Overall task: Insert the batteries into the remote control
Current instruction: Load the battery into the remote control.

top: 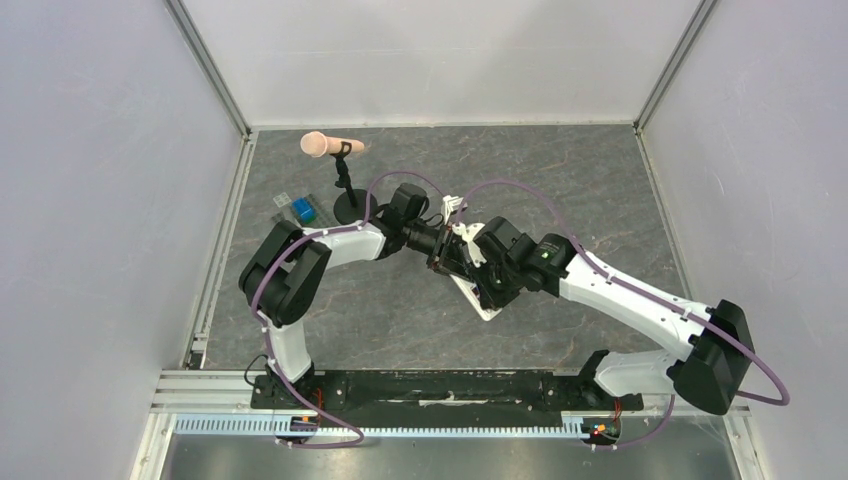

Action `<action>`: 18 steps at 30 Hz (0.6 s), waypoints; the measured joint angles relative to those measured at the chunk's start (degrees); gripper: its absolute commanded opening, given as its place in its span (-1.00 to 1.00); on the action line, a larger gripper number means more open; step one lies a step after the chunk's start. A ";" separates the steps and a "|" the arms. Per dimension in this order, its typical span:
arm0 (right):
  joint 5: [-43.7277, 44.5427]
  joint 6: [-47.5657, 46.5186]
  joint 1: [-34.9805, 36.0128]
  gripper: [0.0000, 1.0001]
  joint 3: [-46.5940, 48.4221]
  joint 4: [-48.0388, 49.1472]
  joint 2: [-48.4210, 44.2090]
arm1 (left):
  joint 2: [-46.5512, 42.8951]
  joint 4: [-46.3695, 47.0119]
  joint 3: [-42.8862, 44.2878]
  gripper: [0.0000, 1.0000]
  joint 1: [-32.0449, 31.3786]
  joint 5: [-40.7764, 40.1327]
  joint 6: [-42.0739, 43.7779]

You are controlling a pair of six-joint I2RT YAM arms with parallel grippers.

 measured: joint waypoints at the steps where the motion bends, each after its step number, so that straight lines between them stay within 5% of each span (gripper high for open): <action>1: 0.22 0.00 0.07 -1.00 -0.13 0.00 0.11 | 0.04 0.17 0.00 -0.96 -0.02 0.42 0.00; 18: 2.08 0.04 0.68 -0.74 -0.24 0.48 1.62 | 2.75 0.87 1.05 -0.96 -0.28 3.41 0.02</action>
